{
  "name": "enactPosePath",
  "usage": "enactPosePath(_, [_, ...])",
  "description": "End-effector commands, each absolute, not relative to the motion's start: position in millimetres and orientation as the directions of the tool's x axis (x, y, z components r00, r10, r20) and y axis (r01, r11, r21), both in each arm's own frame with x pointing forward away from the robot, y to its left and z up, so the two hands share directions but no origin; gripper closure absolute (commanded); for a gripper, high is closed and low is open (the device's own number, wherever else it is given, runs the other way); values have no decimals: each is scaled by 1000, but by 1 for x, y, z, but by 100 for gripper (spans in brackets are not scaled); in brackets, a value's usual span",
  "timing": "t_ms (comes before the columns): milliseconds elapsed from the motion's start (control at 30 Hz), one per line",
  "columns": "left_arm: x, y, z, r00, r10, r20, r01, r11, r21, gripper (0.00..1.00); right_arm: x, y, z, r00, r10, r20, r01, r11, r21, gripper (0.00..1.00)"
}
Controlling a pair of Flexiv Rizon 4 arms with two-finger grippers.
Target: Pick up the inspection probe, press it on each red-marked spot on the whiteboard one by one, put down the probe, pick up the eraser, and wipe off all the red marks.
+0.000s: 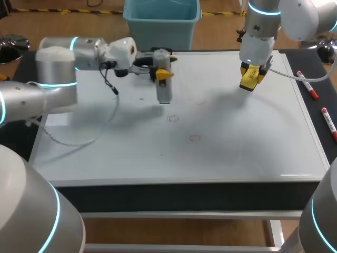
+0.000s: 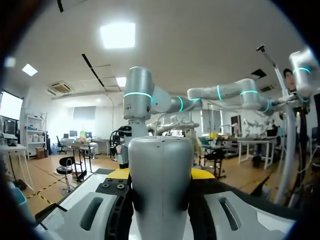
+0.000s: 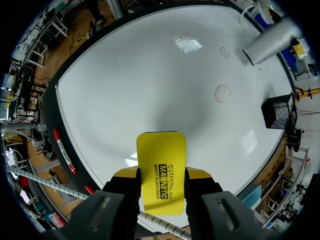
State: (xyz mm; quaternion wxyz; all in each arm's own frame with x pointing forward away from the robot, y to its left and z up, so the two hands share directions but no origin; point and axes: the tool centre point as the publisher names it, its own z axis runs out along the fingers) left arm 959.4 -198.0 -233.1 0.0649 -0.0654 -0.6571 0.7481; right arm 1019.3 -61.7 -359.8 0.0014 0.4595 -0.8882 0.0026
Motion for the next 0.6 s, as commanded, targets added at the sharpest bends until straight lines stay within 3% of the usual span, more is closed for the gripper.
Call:
enactPosePath(33, [956,-174,-226,-996,85,1,-11,-119,-993,100,1020,-62,-359,-576,-817,8,-817,576,-3,100])
enactPosePath(600, [1022,-97,-223,-999,-21,40,-38,-119,-992,100,1020,-62,-359,-576,-817,8,-817,576,-3,100])
